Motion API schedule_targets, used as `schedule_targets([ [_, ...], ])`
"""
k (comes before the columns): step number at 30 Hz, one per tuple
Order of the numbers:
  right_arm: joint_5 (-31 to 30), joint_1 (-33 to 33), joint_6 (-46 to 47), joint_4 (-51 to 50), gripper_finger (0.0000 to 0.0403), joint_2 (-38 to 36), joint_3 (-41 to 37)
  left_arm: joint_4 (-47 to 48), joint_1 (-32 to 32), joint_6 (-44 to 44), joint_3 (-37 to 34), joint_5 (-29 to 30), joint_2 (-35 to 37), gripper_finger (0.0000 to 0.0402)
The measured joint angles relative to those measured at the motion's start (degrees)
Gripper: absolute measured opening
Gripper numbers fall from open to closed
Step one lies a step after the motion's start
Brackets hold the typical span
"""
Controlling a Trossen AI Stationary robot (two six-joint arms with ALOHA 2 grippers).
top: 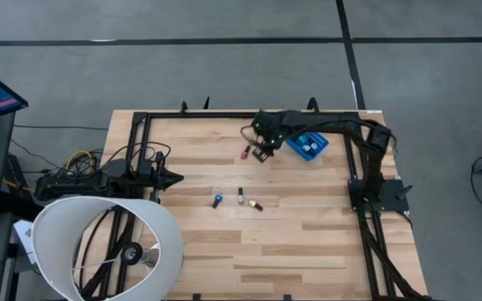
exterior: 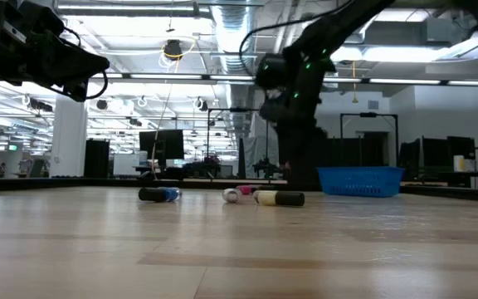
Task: Pick & Place Nail Polish
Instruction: Put the pink nail polish bottle into the blue bin
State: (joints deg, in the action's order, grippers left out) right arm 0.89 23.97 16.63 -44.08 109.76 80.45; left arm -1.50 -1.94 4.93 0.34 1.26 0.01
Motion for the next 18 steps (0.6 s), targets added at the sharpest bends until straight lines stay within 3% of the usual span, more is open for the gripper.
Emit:
schedule_targets([
  [10, -4.23, 8.06, -1.76, -5.69, 0.0113, -15.63, -3.87, -0.02, 0.00, 0.00, 0.00, 0.02, 0.00, 0.0011],
  [18, -6.94, 16.61, 0.68, -6.10, 0.0119, -26.47, -17.76, -0.04, 0.00, 0.00, 0.00, 0.02, 0.00, 0.0011],
])
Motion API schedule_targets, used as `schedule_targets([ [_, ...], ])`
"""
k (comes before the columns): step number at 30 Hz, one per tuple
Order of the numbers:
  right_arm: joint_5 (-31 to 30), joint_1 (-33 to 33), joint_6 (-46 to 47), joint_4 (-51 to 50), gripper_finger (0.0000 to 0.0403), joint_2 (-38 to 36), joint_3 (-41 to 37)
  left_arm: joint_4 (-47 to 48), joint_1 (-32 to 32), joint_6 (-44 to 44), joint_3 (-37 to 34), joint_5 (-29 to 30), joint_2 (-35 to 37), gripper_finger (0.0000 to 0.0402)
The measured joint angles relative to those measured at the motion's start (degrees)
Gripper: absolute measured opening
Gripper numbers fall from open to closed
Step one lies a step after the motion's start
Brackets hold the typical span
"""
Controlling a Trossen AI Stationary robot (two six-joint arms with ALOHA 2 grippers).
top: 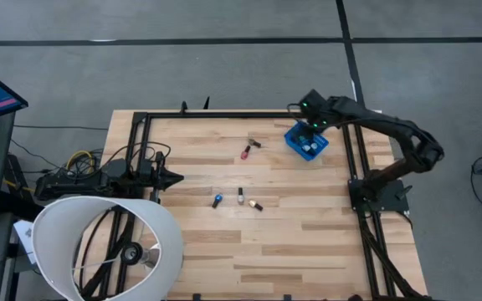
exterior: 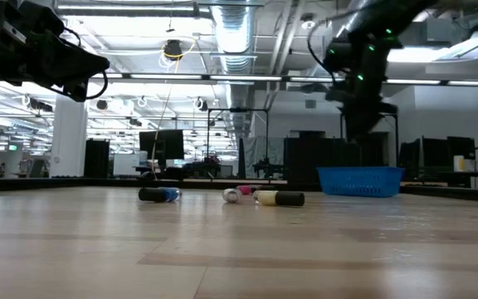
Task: Pick & Place Nail Polish
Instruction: Put the pink nail polish bottle into the blue bin
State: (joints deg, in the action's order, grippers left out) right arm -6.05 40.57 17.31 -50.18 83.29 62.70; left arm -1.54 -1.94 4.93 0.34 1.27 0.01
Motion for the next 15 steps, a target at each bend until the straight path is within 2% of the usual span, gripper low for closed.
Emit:
schedule_targets([
  [8, 0.03, 1.86, 0.71, 8.17, 0.0116, -1.46, -11.69, 0.00, -0.02, 0.00, 0.00, -0.01, 0.00, 0.0011],
  [15, -0.01, 1.88, 0.65, 14.97, 0.0120, -1.45, -15.22, 0.02, -0.02, 0.00, 0.00, -0.01, 0.00, 0.0011],
])
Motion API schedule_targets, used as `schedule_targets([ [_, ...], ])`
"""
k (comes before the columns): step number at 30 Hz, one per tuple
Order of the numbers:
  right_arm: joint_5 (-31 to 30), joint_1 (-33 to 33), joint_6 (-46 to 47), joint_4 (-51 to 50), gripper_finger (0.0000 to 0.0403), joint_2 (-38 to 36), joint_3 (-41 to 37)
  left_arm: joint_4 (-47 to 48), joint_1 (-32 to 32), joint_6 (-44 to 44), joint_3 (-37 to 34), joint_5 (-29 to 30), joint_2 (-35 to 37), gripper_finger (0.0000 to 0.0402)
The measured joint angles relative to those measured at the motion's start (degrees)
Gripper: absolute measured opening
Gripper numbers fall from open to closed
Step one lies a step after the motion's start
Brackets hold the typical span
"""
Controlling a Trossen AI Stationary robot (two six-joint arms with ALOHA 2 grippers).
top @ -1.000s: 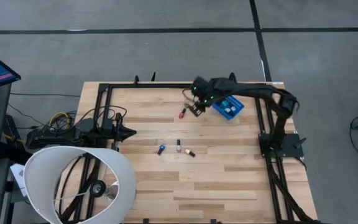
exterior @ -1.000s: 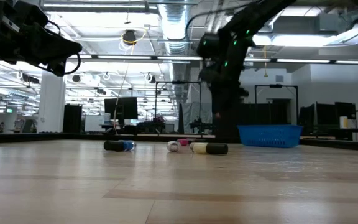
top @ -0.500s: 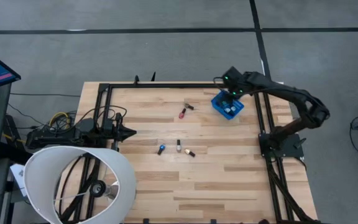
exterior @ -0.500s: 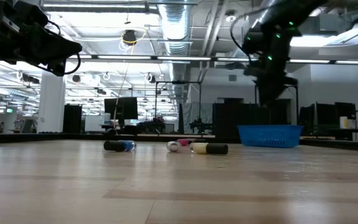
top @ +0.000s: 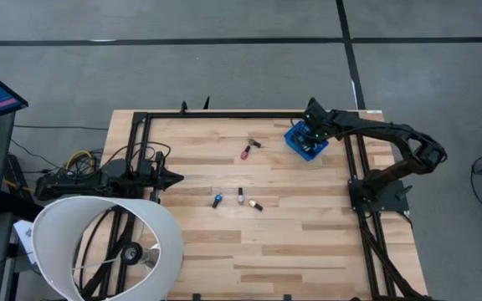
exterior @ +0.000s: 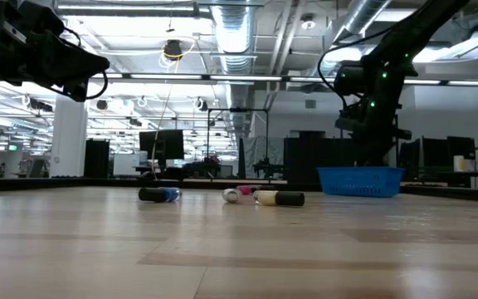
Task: Pick & Place Nail Polish
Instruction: Put the pink nail polish bottle into the blue bin
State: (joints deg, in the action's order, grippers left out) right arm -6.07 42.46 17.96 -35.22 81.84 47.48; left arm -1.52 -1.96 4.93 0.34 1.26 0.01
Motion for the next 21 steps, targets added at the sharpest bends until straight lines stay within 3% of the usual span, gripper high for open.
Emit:
schedule_targets([
  [9, -0.75, -0.87, -0.37, 2.06, 0.0121, 0.41, -0.06, -0.02, 0.01, 0.00, 0.00, 0.01, 0.00, 0.0011],
  [21, -1.62, -2.43, -1.88, 2.15, 0.0123, 9.59, 0.31, 0.00, 0.01, 0.00, 0.00, -0.01, 0.00, 0.0011],
])
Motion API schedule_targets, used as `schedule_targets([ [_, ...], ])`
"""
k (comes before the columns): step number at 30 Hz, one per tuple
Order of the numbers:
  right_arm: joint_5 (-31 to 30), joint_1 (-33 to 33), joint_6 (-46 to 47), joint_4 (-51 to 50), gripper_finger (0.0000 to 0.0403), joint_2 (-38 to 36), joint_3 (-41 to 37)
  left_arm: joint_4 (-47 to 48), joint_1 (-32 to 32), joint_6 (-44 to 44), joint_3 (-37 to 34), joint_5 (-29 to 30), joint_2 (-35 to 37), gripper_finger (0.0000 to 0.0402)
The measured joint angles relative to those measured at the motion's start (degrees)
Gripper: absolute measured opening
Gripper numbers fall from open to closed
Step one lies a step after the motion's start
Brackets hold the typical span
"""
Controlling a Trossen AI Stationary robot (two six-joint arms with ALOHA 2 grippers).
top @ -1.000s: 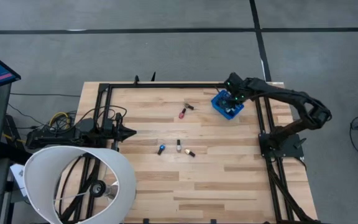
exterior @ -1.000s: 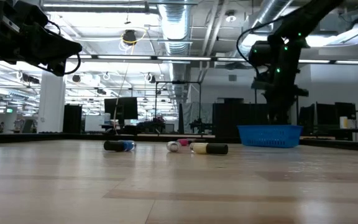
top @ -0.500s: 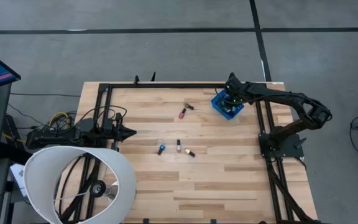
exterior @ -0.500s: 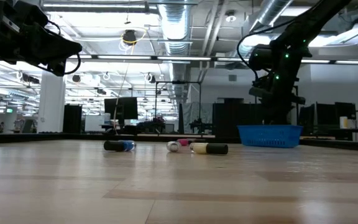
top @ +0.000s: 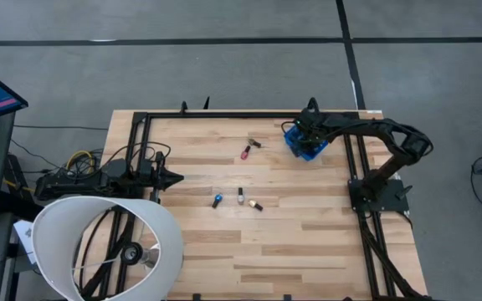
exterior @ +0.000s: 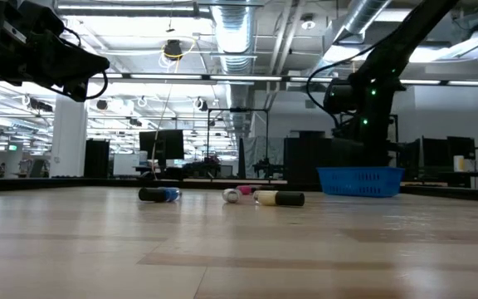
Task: Pick & Place Nail Polish
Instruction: Put the pink nail polish bottle into the blue bin, then put the brown nail polish bottle into the blue bin
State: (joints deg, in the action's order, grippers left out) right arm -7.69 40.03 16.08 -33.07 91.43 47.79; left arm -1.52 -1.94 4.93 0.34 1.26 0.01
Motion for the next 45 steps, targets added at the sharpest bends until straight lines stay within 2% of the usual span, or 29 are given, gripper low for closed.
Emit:
schedule_targets([
  [6, 0.30, 0.00, -1.08, -0.65, 0.0139, -0.69, -0.38, -0.01, 0.00, 0.00, 0.00, 0.01, 0.00, 0.0011],
  [14, 0.50, 0.62, -1.10, -3.47, 0.0202, -4.79, 0.27, -0.01, 0.00, 0.01, 0.00, 0.00, 0.00, 0.0011],
  [19, 1.02, -0.04, -2.30, -4.63, 0.0230, -8.69, 5.48, 0.00, -0.01, 0.00, 0.00, 0.02, 0.00, 0.0011],
  [24, 2.84, -2.88, -6.50, -3.93, 0.0234, -9.32, 13.75, -0.02, -0.01, 0.02, 0.00, 0.02, 0.00, 0.0011],
  [29, 6.31, -5.80, -12.01, -4.48, 0.0226, -2.98, 22.03, -0.02, 0.00, 0.00, 0.00, 0.02, 0.00, 0.0011],
  [35, 10.49, -8.02, -16.83, -9.43, 0.0222, 10.45, 33.09, -0.01, 0.01, 0.00, 0.00, 0.00, 0.00, 0.0011],
  [40, 11.09, -10.07, -20.90, -15.78, 0.0224, 20.71, 42.97, -0.01, 0.00, 0.00, 0.00, 0.01, 0.00, 0.0011],
  [45, 11.12, -11.72, -25.00, -21.02, 0.0225, 27.77, 50.25, 0.00, 0.01, 0.00, 0.00, 0.00, 0.00, 0.0011],
])
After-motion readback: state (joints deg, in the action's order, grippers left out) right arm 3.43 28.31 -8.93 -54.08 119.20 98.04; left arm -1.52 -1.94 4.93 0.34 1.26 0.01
